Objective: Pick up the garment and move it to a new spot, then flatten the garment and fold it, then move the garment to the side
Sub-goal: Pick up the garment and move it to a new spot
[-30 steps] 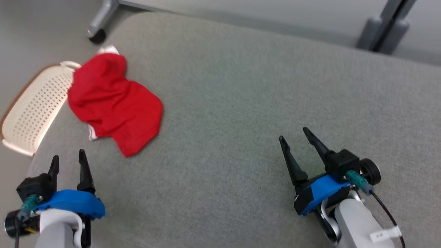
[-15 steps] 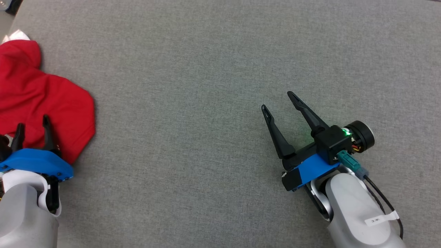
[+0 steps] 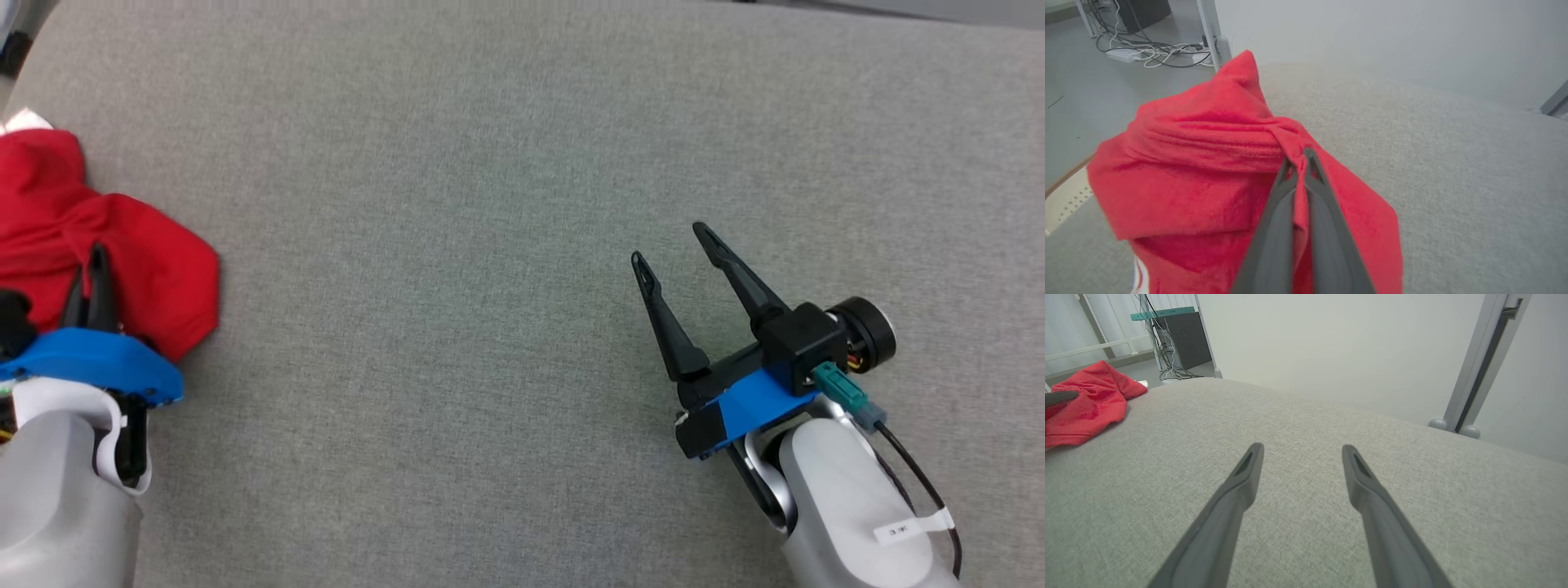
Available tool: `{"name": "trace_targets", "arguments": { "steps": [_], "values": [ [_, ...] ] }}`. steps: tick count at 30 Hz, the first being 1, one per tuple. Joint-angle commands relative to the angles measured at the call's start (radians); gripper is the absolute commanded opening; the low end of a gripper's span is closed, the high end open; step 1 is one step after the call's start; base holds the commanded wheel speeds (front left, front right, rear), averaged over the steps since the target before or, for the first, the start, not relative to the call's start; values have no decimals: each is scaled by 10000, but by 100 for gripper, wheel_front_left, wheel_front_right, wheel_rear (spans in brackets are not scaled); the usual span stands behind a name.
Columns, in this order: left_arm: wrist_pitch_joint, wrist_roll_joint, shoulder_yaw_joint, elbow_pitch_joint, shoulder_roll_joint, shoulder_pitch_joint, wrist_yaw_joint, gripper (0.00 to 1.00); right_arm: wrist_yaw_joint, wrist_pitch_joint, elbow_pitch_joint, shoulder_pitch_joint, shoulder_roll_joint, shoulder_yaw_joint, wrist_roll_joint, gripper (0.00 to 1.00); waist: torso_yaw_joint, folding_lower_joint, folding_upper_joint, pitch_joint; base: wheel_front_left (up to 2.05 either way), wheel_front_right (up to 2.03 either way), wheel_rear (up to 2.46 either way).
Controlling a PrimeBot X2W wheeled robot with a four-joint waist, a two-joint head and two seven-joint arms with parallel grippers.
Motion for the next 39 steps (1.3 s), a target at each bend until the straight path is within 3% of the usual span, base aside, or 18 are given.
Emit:
{"name": "trace_targets", "arguments": {
  "steps": [1,8,11,12,25,32,36,37,38,39],
  "values": [
    [1,37,-71,-239,4,155,-15,0,3,-37,51,146,-42,-9,47,100,-146,0,-1,-197,0,0,0],
    [1,399,-819,-2562,-117,491,-16,0,5,-38,25,671,-43,-51,577,100,-1039,0,-1,-1080,0,0,0],
    [0,508,-1361,-3263,-219,626,-16,0,5,-37,-43,917,-42,-73,747,100,-1694,0,-1,-1323,0,0,0],
    [1,536,-1652,-3606,-286,695,-16,0,3,-37,-64,1055,-40,65,882,100,-2248,0,-1,-1446,0,0,0],
    [0,679,-3968,-4163,-1087,952,-16,0,5,-38,-768,1740,-34,695,1364,100,-5490,0,-1,-1540,0,0,0],
    [0,825,-5411,-4357,-1566,518,-16,0,5,-37,-1082,1949,-33,852,1631,100,-6322,0,-1,-1349,0,0,0],
    [2,987,-5512,-4454,-1722,580,-16,0,5,-37,-1145,2053,-33,839,1687,100,-6331,0,-1,-1339,0,0,0],
    [2,982,-5414,-4337,-1732,691,-14,87,5,-37,-1152,2071,-31,846,1699,100,-6282,0,-1,-1341,0,0,0],
    [2,1071,-5342,-4257,-1705,732,-11,100,5,-37,-1164,2065,-28,804,1703,100,-6198,0,-1,-1339,0,0,0],
    [2,1068,-5221,-4143,-1675,804,-6,100,5,-37,-1159,2052,-30,794,1713,100,-6114,0,-1,-1346,0,0,0]
  ]
}}
